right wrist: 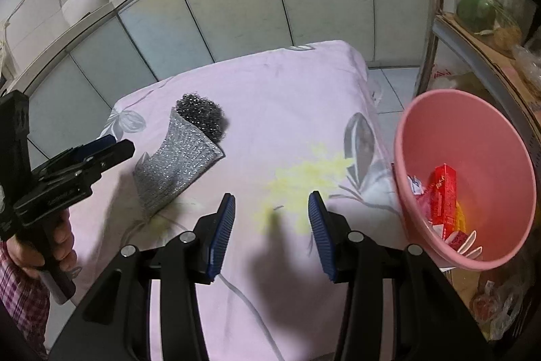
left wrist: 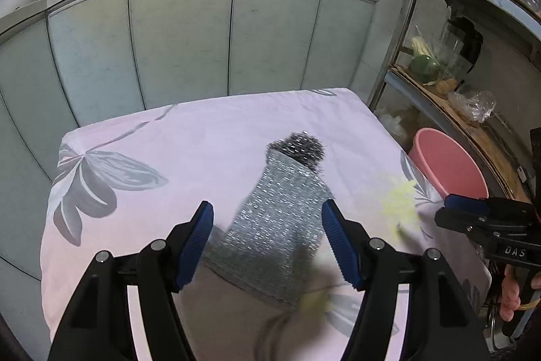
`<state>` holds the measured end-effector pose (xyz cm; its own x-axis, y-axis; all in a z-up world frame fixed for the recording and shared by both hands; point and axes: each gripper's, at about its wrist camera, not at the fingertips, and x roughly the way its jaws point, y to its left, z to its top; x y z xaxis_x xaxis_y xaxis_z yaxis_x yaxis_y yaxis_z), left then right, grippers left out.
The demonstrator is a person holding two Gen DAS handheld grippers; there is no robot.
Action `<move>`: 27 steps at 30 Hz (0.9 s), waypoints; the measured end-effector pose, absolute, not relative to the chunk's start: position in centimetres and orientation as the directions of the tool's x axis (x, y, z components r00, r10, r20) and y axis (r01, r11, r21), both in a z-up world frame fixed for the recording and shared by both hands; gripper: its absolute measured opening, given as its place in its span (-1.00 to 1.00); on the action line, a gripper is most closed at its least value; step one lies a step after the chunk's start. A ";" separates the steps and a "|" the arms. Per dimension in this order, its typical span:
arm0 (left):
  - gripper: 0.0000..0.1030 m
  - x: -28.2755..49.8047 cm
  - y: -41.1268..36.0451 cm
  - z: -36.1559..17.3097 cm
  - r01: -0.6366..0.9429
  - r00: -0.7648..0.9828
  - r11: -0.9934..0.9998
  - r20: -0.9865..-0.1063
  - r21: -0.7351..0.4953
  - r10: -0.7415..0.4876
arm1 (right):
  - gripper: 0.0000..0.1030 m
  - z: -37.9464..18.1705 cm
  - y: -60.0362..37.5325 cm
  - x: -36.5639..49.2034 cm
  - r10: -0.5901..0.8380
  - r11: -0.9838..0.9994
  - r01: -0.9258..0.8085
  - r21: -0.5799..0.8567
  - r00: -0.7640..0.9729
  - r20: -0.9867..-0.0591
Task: Collect trash
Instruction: 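Move both grippers back over the silver pad and steel wool, then grasp the silver mesh pad with the left gripper while the right gripper grasps the steel wool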
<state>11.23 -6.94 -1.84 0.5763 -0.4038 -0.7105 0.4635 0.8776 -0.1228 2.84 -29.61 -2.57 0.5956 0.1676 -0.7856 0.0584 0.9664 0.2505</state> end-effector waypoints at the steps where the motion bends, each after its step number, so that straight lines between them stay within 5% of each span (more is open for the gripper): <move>1: 0.30 11.5 -6.7 -1.9 0.466 0.574 0.876 -0.710 -0.126 -0.408 | -0.11 -2.6 -29.5 2.9 0.168 0.967 0.057 0.249 0.593 -0.788; 27: 0.25 16.3 -10.0 -7.7 0.643 0.402 0.756 -0.786 -0.123 -0.470 | -0.11 -4.1 -27.2 7.6 0.237 0.963 -0.029 0.266 0.553 -0.798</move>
